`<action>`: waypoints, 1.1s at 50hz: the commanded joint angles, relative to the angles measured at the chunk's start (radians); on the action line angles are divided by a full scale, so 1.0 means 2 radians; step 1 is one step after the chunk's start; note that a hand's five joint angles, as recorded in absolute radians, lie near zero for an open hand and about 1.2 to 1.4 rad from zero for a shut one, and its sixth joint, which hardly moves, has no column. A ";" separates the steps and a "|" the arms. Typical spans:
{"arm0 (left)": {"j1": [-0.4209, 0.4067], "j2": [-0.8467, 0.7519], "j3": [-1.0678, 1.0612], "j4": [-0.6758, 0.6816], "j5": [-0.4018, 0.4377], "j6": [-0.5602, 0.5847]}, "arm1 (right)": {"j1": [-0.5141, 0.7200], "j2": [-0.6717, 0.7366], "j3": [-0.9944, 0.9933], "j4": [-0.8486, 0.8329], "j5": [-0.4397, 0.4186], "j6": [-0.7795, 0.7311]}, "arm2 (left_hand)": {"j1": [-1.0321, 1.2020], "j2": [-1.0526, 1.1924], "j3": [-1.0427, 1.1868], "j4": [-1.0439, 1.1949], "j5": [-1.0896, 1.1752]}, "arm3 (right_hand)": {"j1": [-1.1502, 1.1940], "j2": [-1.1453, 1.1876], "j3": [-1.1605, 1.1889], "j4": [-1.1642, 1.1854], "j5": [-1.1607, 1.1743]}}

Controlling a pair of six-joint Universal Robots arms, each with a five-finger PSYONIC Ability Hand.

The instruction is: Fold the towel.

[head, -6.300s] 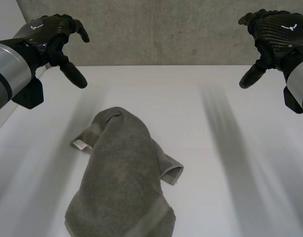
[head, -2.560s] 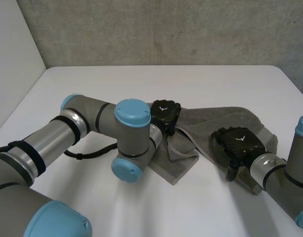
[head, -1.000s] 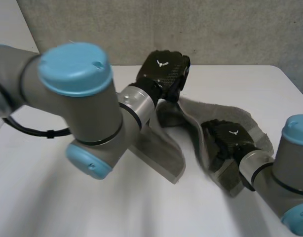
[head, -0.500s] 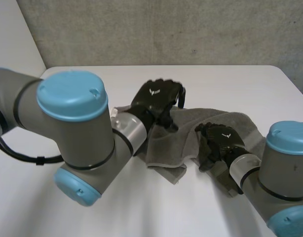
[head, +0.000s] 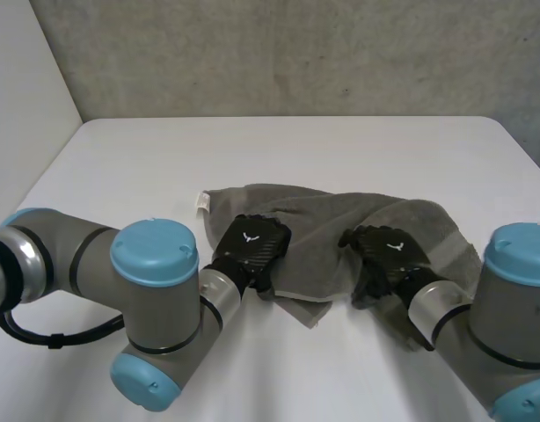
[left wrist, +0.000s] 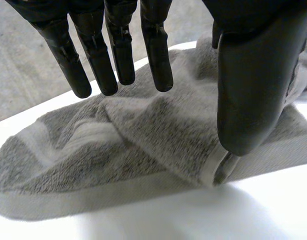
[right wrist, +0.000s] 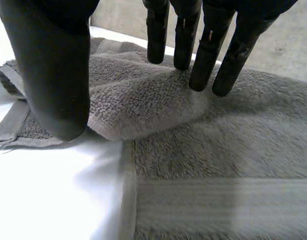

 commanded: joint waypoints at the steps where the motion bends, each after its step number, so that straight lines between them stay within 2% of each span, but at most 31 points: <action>1: 0.002 -0.028 0.014 0.004 -0.021 -0.002 | 0.023 0.049 -0.035 -0.011 0.010 -0.001 | -0.006 -0.014 -0.017 -0.017 0.003 | 0.025 0.021 0.018 0.018 0.015; 7: 0.002 -0.056 0.027 0.012 -0.023 -0.005 | 0.038 0.077 -0.059 -0.014 0.027 -0.005 | -0.002 -0.010 -0.013 -0.012 0.008 | 0.037 0.033 0.030 0.029 0.027; 14: 0.002 -0.058 0.031 0.011 -0.023 -0.018 | 0.044 0.077 -0.066 -0.015 0.031 -0.007 | -0.001 -0.008 -0.011 -0.011 0.009 | 0.073 0.069 0.067 0.066 0.063; 15: 0.002 -0.053 0.030 0.010 -0.023 -0.024 | 0.044 0.075 -0.067 -0.018 0.031 -0.007 | -0.001 -0.008 -0.011 -0.011 0.009 | 0.126 0.122 0.119 0.118 0.116; 16: 0.002 -0.053 0.030 0.010 -0.023 -0.024 | 0.044 0.075 -0.067 -0.018 0.031 -0.007 | -0.001 -0.008 -0.011 -0.011 0.009 | 0.126 0.122 0.120 0.119 0.116; 18: 0.003 -0.033 0.027 0.008 -0.022 -0.041 | 0.044 0.073 -0.070 -0.025 0.030 -0.006 | -0.003 -0.011 -0.014 -0.014 0.006 | 0.277 0.273 0.270 0.269 0.267; 19: 0.003 -0.033 0.027 0.008 -0.021 -0.042 | 0.044 0.073 -0.070 -0.025 0.030 -0.006 | -0.003 -0.011 -0.014 -0.014 0.006 | 0.277 0.273 0.271 0.270 0.267; 21: 0.003 -0.021 0.022 0.008 -0.020 -0.051 | 0.042 0.068 -0.075 -0.028 0.030 -0.006 | -0.005 -0.013 -0.016 -0.015 0.005 | 0.451 0.447 0.445 0.444 0.441; 27: 0.005 -0.007 0.013 0.008 -0.018 -0.069 | 0.036 0.059 -0.079 -0.028 0.026 -0.003 | -0.008 -0.016 -0.019 -0.018 0.002 | 0.463 0.459 0.457 0.456 0.453; 39: 0.006 -0.030 0.024 0.017 -0.019 -0.080 | 0.036 0.024 -0.076 -0.022 0.027 0.003 | -0.005 -0.013 -0.016 -0.015 0.005 | 0.463 0.459 0.457 0.456 0.453; 49: 0.007 -0.027 0.026 0.021 -0.015 -0.186 | 0.043 0.024 -0.072 -0.023 0.025 0.003 | -0.001 -0.009 -0.011 -0.011 0.009 | 0.463 0.459 0.457 0.456 0.453; 55: 0.007 -0.030 0.022 0.022 -0.014 -0.193 | 0.043 0.024 -0.073 -0.023 0.025 0.002 | -0.003 -0.011 -0.014 -0.014 0.006 | 0.463 0.459 0.457 0.456 0.453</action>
